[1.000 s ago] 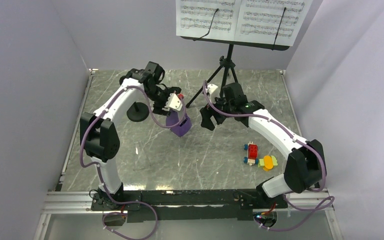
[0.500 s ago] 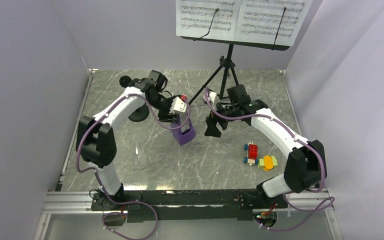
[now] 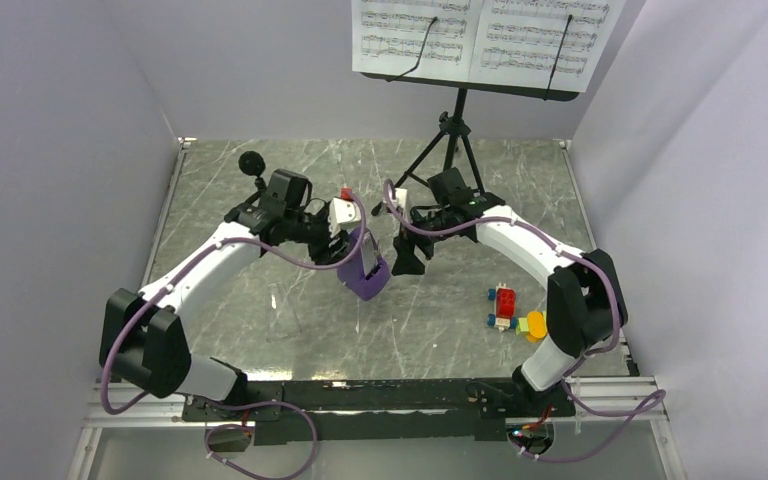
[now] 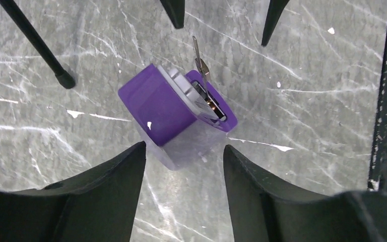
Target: Pack up the instrument practice props
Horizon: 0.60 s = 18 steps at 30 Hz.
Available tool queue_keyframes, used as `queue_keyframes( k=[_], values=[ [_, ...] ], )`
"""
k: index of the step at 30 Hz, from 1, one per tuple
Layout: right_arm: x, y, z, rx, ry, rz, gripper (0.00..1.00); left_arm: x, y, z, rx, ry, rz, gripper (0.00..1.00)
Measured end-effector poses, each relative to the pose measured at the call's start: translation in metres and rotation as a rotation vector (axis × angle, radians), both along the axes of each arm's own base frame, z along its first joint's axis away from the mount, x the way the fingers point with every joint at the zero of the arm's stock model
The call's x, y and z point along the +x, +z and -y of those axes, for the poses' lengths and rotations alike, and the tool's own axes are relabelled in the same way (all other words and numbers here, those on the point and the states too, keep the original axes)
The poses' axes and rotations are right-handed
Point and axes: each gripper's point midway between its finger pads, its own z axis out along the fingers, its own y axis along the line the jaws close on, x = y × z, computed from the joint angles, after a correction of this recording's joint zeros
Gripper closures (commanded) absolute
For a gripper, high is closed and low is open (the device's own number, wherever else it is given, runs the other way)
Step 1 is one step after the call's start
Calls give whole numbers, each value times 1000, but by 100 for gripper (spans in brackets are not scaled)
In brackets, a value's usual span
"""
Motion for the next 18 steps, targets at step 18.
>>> queue_keyframes(
  k=[18],
  values=[
    [-15, 1, -6, 39, 62, 94, 18, 29, 25, 18, 33, -241, 203, 11]
  ],
)
